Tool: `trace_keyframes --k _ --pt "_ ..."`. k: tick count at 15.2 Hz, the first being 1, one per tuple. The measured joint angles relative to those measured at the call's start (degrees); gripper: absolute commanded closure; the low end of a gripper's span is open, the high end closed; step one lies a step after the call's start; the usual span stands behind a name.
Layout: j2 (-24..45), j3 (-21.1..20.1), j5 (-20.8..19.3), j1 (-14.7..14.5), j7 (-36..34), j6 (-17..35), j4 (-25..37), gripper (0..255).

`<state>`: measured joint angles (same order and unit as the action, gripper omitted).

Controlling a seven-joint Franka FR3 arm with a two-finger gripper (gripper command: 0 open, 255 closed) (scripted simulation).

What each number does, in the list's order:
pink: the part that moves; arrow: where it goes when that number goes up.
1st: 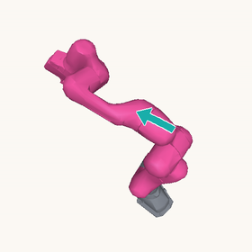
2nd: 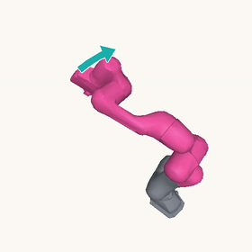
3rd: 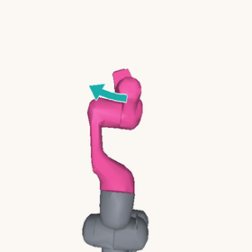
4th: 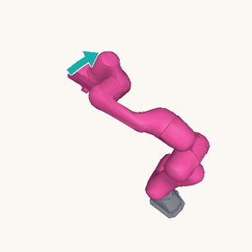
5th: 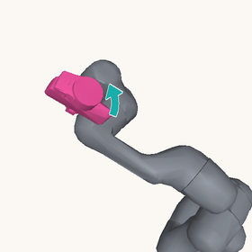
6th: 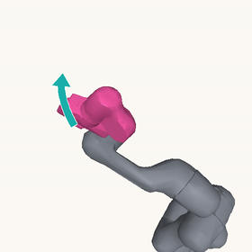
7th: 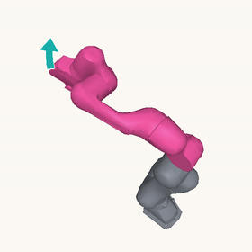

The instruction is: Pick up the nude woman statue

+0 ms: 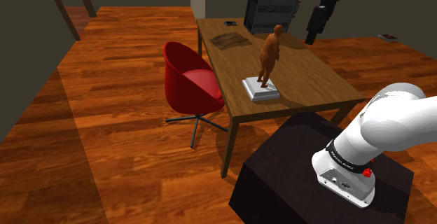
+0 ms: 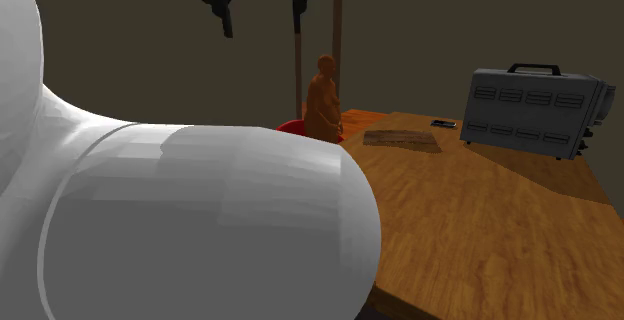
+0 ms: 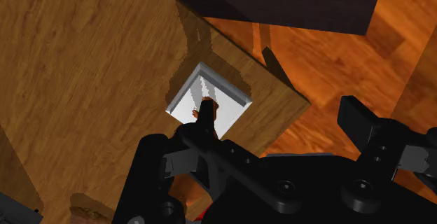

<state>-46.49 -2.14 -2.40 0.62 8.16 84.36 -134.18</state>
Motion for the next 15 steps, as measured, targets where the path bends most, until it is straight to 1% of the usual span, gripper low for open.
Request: trace_keyframes --k 1,3,6,9,11,14,15 --pt "0.0 0.0 0.0 0.0 0.0 0.0 0.0 0" --pt "-0.9 0.5 0.0 0.7 -1.0 4.1 -2.5 0" --pt "-2.2 1.2 0.1 2.2 -3.5 14.6 -8.0 0" --pt "-3.0 2.2 -0.1 3.9 -5.8 26.8 -14.3 0" --pt "-2.1 2.3 0.1 5.0 -7.9 34.9 -16.9 0" --pt "0.3 3.8 -0.3 7.1 -9.4 47.4 -20.4 0" --pt "0.4 3.9 -0.2 7.4 -9.8 49.9 -21.6 0"
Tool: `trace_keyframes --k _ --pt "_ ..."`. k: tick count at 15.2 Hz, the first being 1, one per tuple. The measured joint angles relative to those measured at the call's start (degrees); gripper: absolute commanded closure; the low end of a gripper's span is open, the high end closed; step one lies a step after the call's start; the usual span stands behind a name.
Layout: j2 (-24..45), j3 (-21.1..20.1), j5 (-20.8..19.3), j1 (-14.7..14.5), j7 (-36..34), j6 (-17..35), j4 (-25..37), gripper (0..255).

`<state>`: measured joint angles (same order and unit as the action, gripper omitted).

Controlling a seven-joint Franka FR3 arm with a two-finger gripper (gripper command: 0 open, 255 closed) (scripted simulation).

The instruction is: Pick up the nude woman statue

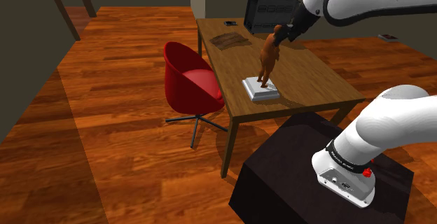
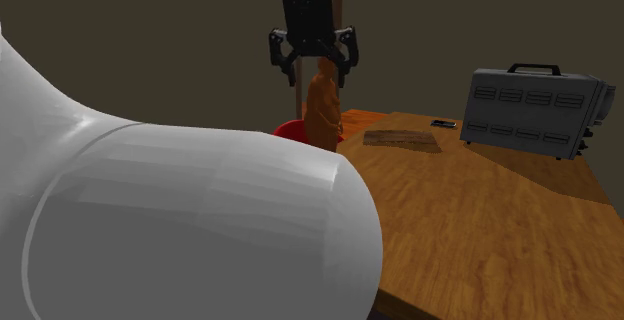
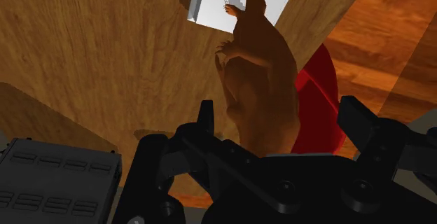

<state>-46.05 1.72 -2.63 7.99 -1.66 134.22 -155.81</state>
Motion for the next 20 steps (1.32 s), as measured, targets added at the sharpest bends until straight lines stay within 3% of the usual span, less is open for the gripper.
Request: trace_keyframes --k 7,8,20 --pt "1.8 0.0 -0.1 0.3 -0.7 7.7 -4.7 0" --pt "1.9 0.0 -0.1 0.4 -0.6 8.0 -4.9 255" --pt "1.8 0.0 -0.1 0.3 -0.6 7.4 -4.4 255"
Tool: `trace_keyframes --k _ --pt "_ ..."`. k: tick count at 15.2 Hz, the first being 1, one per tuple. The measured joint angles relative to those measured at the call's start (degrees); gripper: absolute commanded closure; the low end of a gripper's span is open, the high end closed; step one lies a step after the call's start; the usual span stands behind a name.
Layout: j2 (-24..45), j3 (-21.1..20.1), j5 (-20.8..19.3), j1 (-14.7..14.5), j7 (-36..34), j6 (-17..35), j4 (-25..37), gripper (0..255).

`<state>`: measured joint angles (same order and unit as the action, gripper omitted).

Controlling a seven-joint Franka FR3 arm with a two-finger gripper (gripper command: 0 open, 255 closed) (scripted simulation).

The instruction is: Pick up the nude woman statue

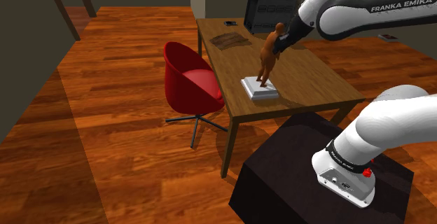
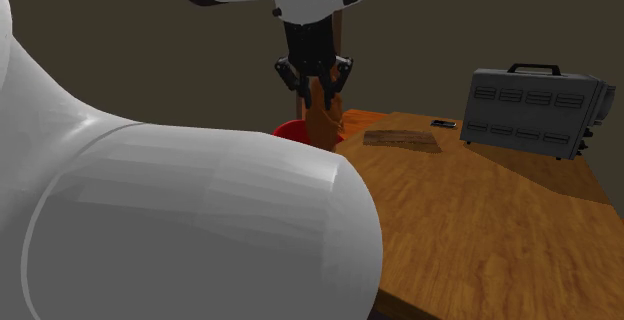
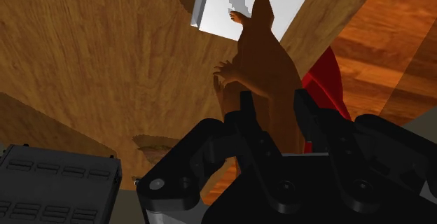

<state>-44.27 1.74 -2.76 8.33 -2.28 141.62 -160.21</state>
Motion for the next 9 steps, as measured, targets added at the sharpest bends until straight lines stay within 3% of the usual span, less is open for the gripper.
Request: trace_keyframes --k 9 --pt "-1.9 -0.1 0.3 -0.2 0.1 -7.6 5.6 255"
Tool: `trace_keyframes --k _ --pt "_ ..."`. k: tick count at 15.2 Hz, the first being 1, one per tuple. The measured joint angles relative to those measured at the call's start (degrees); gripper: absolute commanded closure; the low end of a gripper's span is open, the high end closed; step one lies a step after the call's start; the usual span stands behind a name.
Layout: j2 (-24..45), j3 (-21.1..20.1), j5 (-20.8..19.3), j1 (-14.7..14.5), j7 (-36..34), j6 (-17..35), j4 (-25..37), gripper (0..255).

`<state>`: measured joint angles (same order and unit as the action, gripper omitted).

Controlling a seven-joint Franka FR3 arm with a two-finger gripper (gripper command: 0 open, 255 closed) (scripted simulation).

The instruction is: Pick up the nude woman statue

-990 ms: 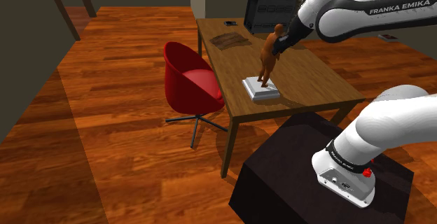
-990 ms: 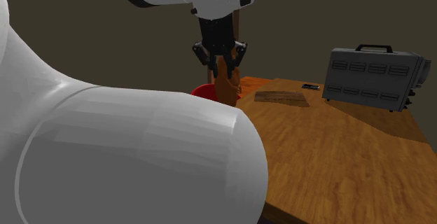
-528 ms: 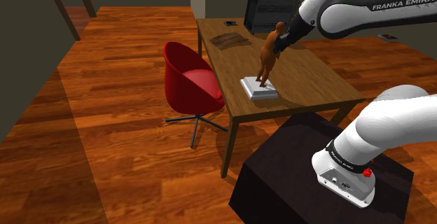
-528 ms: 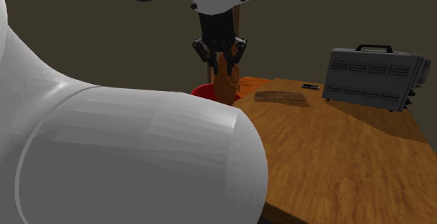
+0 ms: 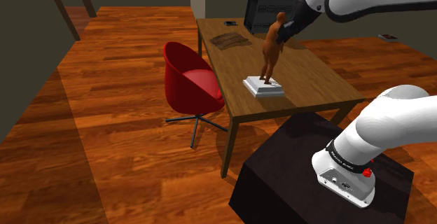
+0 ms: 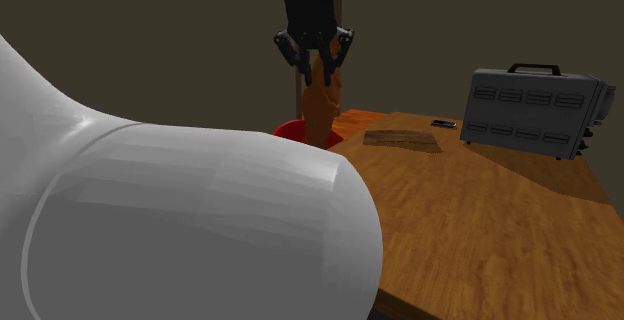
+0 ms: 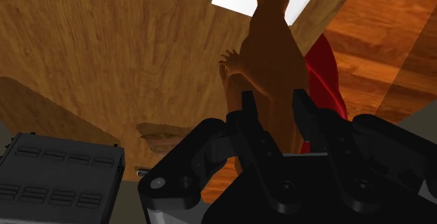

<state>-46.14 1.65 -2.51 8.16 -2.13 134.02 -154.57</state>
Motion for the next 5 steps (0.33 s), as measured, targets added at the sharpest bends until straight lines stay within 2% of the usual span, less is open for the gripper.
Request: trace_keyframes --k 5 --pt "-0.3 -0.1 0.1 -0.1 0.1 -3.7 3.4 255"
